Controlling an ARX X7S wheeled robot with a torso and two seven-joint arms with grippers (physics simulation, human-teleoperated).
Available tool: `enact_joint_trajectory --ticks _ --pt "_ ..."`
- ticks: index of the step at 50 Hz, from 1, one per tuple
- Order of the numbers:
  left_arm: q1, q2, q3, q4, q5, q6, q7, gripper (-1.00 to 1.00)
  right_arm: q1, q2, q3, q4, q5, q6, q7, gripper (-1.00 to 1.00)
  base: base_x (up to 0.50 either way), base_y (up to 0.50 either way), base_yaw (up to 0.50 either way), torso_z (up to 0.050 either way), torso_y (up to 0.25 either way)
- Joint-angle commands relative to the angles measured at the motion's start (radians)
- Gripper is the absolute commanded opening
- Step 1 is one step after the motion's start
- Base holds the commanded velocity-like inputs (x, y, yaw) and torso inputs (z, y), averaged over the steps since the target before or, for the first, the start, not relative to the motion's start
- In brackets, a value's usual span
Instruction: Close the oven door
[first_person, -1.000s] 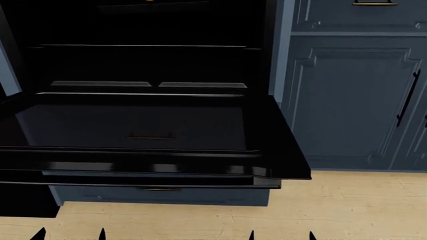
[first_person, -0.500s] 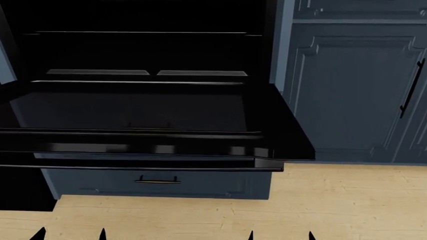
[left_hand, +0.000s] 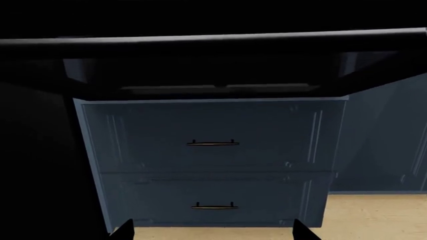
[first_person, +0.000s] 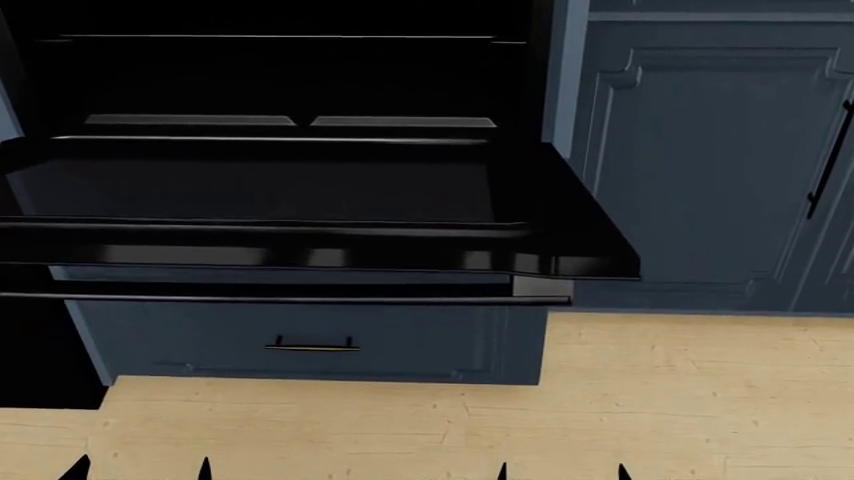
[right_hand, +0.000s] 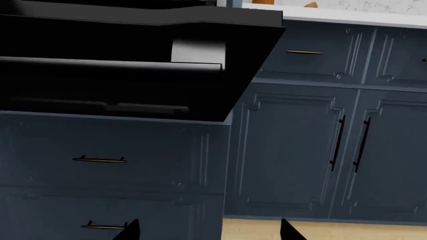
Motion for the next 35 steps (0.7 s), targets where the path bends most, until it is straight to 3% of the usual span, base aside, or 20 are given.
enact_joint_trajectory --ticks 1,35 --pt "-0.003 -0.007 0.012 -0.008 0.004 0.007 -0.009 1.00 -0.003 0.007 -0.007 -0.010 0.012 0.003 0.002 1.00 0.00 0.00 0.00 -0.050 0.000" --pt "0.002 -0.021 0.026 -0.001 -0.005 0.020 -0.042 1.00 0.007 0.021 -0.031 0.006 0.014 -0.001 0.023 1.00 0.00 0.00 0.00 -0.047 0.000"
